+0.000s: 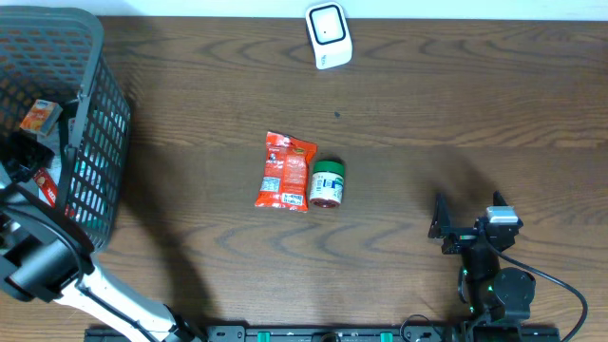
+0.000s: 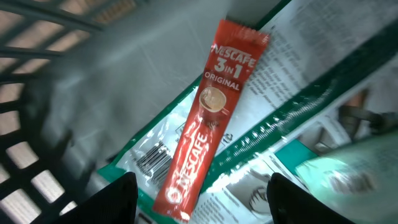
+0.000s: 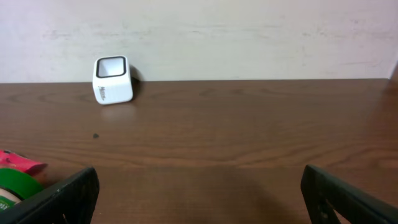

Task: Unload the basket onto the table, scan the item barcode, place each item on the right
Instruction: 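Release the bag beside the jar and reach into the basket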

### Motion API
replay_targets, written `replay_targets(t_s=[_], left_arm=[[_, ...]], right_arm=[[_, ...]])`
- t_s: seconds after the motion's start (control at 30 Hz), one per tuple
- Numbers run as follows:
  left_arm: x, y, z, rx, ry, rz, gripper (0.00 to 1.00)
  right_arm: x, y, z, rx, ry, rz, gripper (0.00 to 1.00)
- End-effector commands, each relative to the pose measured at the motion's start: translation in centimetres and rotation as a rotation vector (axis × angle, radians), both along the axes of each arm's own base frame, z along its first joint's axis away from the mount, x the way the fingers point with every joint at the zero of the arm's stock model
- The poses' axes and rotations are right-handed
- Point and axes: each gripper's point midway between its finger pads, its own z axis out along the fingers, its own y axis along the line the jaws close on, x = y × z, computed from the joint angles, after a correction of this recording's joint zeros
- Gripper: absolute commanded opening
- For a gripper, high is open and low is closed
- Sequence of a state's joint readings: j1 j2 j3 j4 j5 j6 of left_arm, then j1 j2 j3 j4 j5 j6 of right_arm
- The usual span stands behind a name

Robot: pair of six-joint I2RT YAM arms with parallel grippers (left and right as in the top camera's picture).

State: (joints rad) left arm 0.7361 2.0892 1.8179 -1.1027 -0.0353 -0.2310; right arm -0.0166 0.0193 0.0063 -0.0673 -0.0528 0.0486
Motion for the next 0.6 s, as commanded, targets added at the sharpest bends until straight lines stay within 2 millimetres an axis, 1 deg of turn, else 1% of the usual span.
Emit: replay_targets(t_s=[0.0, 0.1, 0.2, 0.37, 0.57], left_arm=[[-0.4, -0.4, -1.8, -0.037, 0.04, -0.013, 0.67], [-0.7, -0.7, -2.9, -0.058, 0.063, -0.013, 0.65], [-1.0, -0.9, -3.9, -0.075, 0.081, -0.013, 0.6], [-1.3, -1.1, -5.5, -0.082, 0.089, -0.013, 0.6], [-1.6, -1.5, -6.7, -0.087, 0.095, -0.013, 0.6]], right_arm=[[0.0, -0.3, -0.1, -0.001, 0.004, -0.012, 0.99], [0.0, -0.3, -0.1, -0.001, 0.004, -0.012, 0.99], [0.0, -0.3, -0.1, -0.001, 0.004, -0.012, 0.99], [0.0, -0.3, -0.1, -0.001, 0.004, -0.012, 0.99], [0.0, -0.3, -0.1, -0.001, 0.004, -0.012, 0.99]])
